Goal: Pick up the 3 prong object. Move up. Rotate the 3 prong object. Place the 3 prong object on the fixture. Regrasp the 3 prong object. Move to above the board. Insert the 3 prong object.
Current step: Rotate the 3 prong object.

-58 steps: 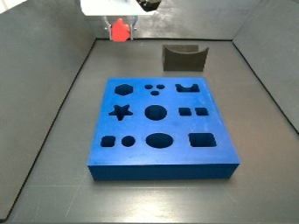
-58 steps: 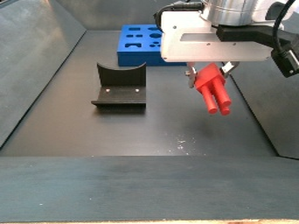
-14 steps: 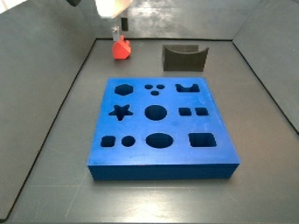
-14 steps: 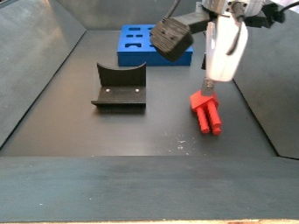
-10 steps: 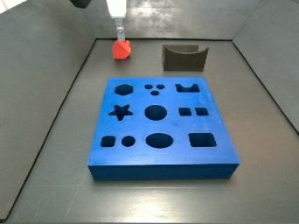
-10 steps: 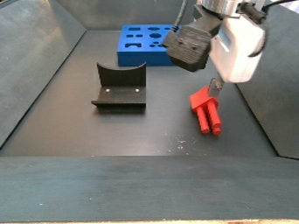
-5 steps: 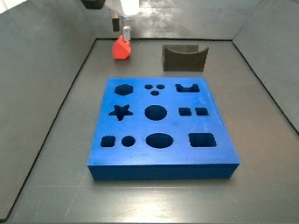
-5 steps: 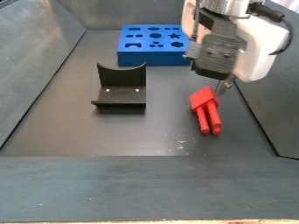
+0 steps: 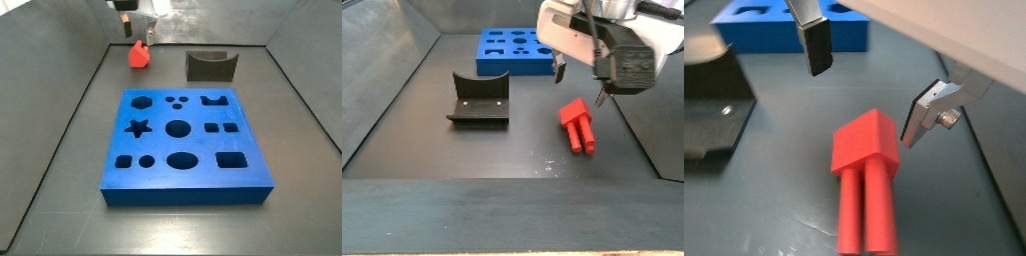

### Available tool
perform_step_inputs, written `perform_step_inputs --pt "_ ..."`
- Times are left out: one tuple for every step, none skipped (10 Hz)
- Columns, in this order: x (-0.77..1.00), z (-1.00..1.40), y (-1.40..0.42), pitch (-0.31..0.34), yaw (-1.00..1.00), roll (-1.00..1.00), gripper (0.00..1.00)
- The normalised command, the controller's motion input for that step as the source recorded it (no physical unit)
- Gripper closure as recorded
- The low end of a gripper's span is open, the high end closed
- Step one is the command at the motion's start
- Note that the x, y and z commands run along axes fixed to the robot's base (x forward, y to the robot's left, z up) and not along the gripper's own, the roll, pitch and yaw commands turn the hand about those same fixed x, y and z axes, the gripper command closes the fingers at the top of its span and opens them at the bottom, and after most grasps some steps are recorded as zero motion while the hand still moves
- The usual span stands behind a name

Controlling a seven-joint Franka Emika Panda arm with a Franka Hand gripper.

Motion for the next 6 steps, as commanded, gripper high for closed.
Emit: perform_step_inputs --pt "0.02 -0.05 -0.01 0.024 1.0 -0.01 0.0" --pt "0.02 -0.05 -0.01 0.026 1.0 -0.01 0.0" --pt "0.02 -0.05 -0.01 0.03 1.0 -0.01 0.0" --pt "0.02 -0.05 -0.01 0.034 1.0 -0.02 0.0" --pt "0.02 -0.05 -0.01 0.04 1.0 -0.02 0.0" --pt "0.02 -0.05 -0.01 0.044 1.0 -0.02 0.0"
